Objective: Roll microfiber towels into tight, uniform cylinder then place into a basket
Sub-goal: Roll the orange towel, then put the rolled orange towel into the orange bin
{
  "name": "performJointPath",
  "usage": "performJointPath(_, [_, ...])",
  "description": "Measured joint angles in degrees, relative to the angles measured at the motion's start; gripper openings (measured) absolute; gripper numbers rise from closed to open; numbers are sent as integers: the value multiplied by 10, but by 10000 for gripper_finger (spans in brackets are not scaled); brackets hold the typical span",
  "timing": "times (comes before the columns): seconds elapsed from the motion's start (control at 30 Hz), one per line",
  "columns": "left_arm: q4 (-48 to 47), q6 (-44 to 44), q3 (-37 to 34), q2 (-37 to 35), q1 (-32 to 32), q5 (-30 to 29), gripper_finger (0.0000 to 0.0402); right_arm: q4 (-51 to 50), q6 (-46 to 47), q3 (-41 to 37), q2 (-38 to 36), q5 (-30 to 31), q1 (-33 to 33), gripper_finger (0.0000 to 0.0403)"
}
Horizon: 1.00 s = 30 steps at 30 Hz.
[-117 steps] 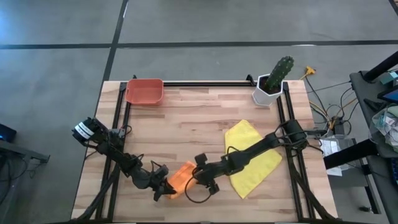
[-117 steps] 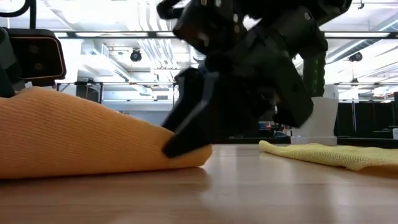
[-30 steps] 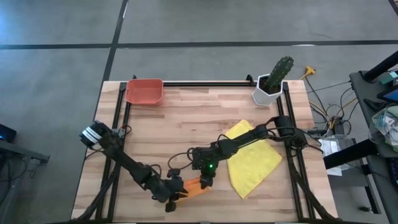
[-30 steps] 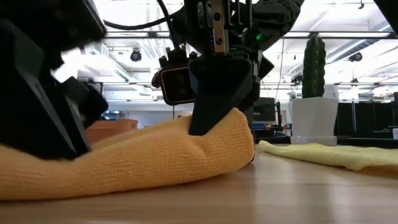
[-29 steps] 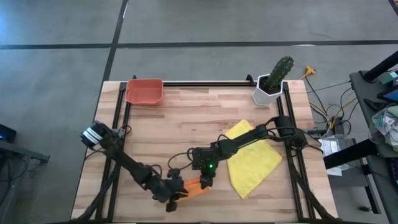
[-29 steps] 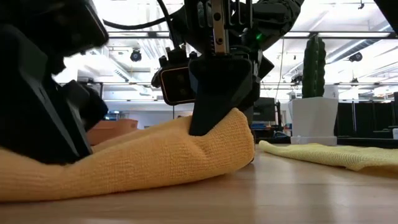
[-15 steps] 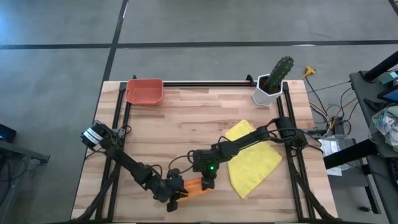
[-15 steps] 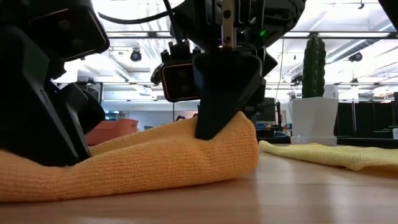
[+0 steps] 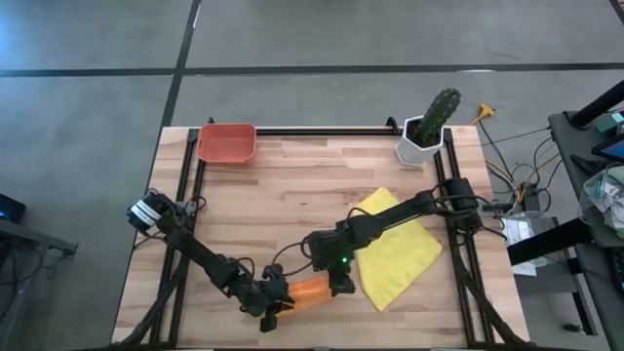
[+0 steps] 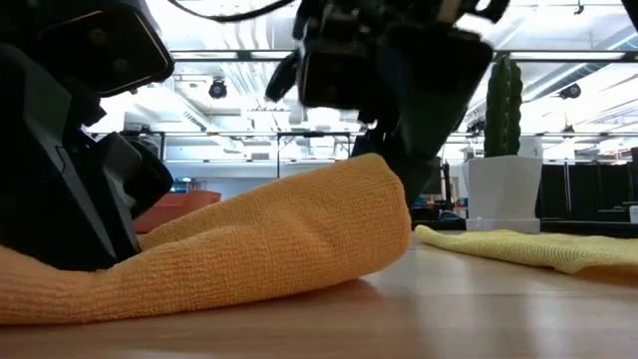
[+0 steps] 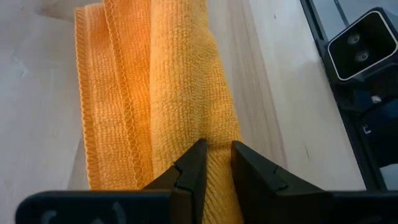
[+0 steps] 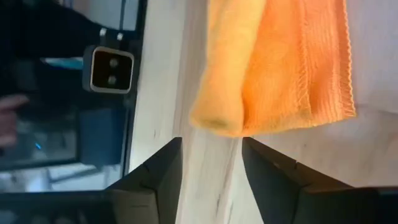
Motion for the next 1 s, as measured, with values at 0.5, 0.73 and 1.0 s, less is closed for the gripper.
performJointPath(0.5, [2,-4,-7,0,5,41,61,19,-268,2,-125,219,57,150])
performJointPath(0.73, [15,-3,-17,0,17,67,61,73,-434,-6,-101,233,89,154])
performJointPath(1.0, [174,-12,-74,3,51,206,16,92,-501,-7,-64,231,92,168])
